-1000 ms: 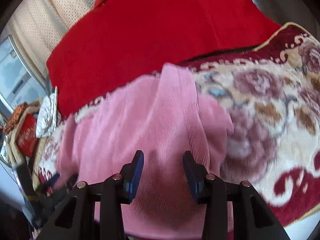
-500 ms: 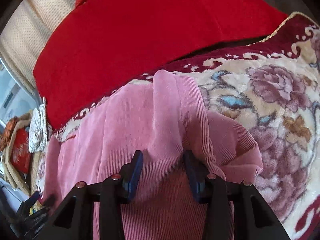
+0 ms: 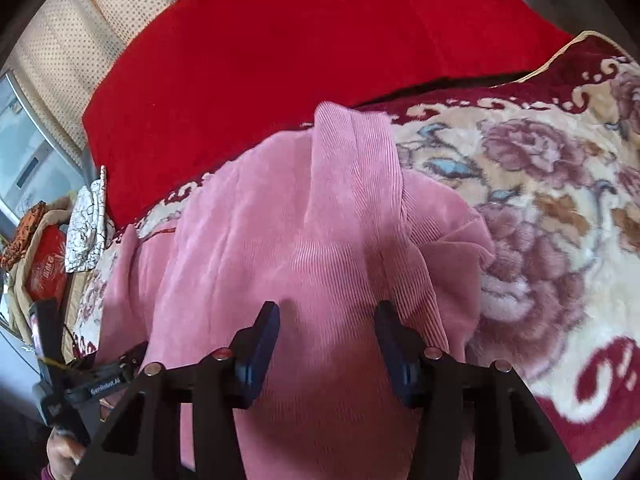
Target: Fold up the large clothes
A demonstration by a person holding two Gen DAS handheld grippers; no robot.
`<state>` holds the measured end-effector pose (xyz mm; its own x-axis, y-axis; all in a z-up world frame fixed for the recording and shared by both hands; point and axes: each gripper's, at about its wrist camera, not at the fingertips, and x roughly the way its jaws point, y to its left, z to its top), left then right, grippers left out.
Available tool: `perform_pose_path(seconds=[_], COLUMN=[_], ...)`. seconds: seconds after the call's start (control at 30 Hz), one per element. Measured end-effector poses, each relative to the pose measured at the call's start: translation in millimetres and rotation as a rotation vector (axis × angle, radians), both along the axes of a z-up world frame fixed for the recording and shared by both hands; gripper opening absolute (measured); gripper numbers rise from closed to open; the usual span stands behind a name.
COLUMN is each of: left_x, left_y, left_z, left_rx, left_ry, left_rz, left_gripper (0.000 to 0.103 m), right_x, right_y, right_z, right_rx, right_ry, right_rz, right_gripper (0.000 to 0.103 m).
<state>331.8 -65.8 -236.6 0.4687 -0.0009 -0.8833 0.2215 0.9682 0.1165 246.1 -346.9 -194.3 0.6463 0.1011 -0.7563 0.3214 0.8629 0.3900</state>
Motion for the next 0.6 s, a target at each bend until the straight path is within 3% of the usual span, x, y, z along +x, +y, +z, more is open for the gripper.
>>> perform_pose_path(seconds=[0.07,0.17,0.37,0.47,0.6], left_x=[-18.7,-39.4,-30.9,-39.4,-63.5], left_y=[6.2,15.9,23.9,21.8,17.1], left_z=[16.9,24.8,-8.6,12.5,51.2], left_rx=[0.015,0.043,0.039,0.052,0.033], left_ry=[-0.094,-0.168,-0.061,-0.112,-0.239], left_rz=[0.006,0.018,0.03,0.016,-0.017], left_gripper=[0.1,0.1,0.101,0.1,0.1], right_x=[-14.2,-37.9,-40.8,-41.6,-56.8], right_y=[2.0,6.7,6.3,18.3,25.0], right_z=[12.9,22.6,-15.0,-0.2,28.3], right_rx=[0.004,-0.051,-0.039,-0.097,-0.081], right_ry=[-0.037,-0.078,-0.015,0.008,-0.039], right_rz=[0.003,0.0,0.022,0.024,0.02], right_gripper=[0.054,0.054,0.055,0.054,0.054])
